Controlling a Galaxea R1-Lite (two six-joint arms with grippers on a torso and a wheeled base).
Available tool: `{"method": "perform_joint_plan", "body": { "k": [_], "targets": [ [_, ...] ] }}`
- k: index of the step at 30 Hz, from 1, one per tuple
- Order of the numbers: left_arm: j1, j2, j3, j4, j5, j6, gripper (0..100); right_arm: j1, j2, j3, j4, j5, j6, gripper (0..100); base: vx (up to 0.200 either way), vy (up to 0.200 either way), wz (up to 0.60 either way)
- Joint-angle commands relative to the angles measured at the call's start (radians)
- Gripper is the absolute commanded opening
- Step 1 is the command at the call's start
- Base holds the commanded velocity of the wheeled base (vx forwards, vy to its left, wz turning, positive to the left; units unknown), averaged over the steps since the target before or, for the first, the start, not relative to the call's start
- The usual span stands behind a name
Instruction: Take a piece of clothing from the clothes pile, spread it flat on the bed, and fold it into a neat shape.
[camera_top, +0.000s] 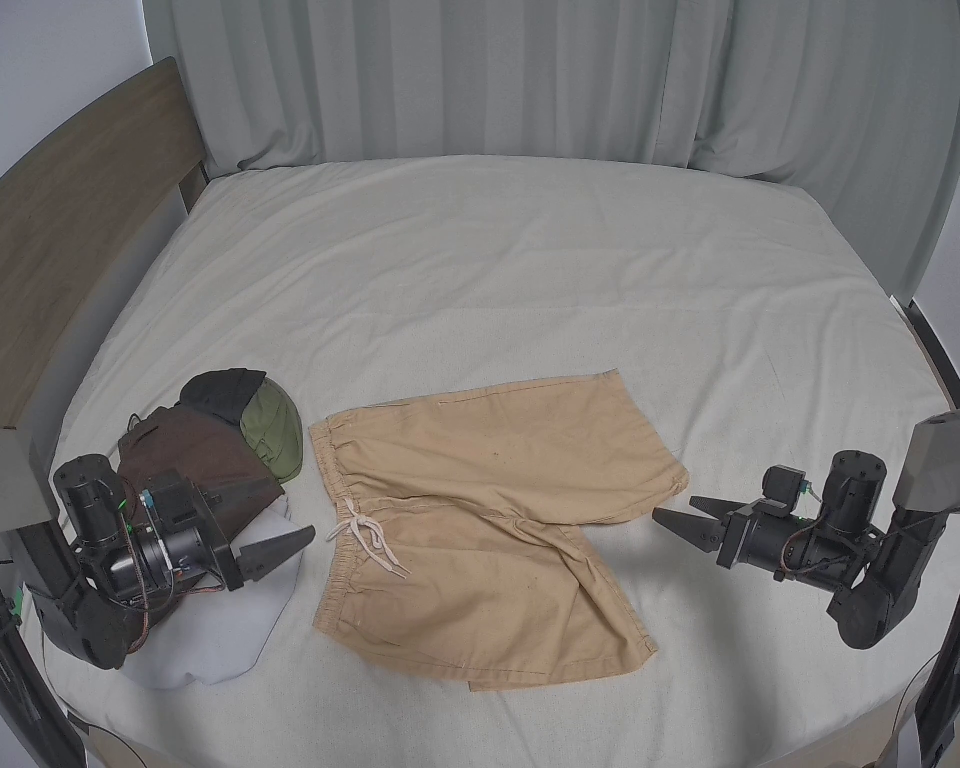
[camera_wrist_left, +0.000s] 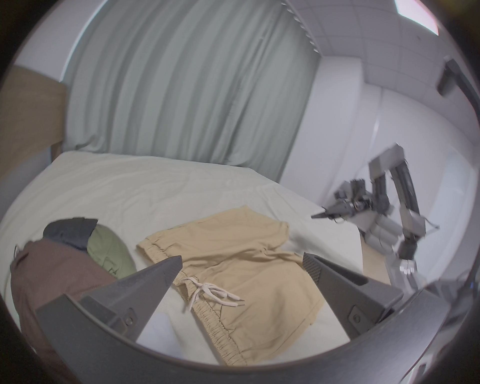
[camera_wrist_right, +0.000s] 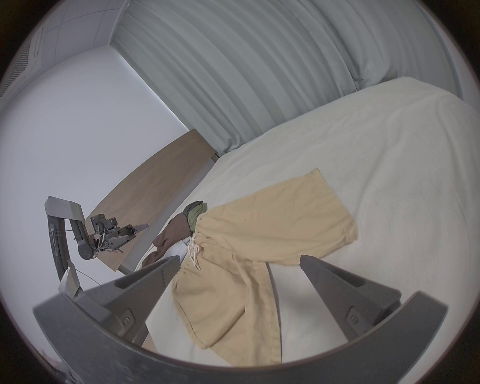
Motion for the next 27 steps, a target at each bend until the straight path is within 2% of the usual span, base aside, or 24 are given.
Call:
{"method": "perform_joint_plan", "body": {
  "k": [1, 8, 16, 27],
  "targets": [
    [0.018, 0.058, 0.023, -0.002, -0.107, 0.115, 100, 0.008, 0.005, 0.067, 0.000, 0.007, -0.003, 100, 0.000, 0.000, 0.00],
    [0.016, 0.057, 0.029, -0.001, -0.140, 0.137, 100, 0.012, 0.029, 0.106, -0.001, 0.016, 0.002, 100, 0.000, 0.000, 0.00],
    [0.016, 0.058, 0.029, -0.001, -0.143, 0.137, 100, 0.011, 0.098, 0.144, -0.001, 0.063, 0.000, 100, 0.000, 0.000, 0.00],
    [0.016, 0.061, 0.027, -0.001, -0.141, 0.134, 100, 0.011, 0.248, 0.132, -0.001, 0.063, -0.003, 100, 0.000, 0.000, 0.00]
  ]
}}
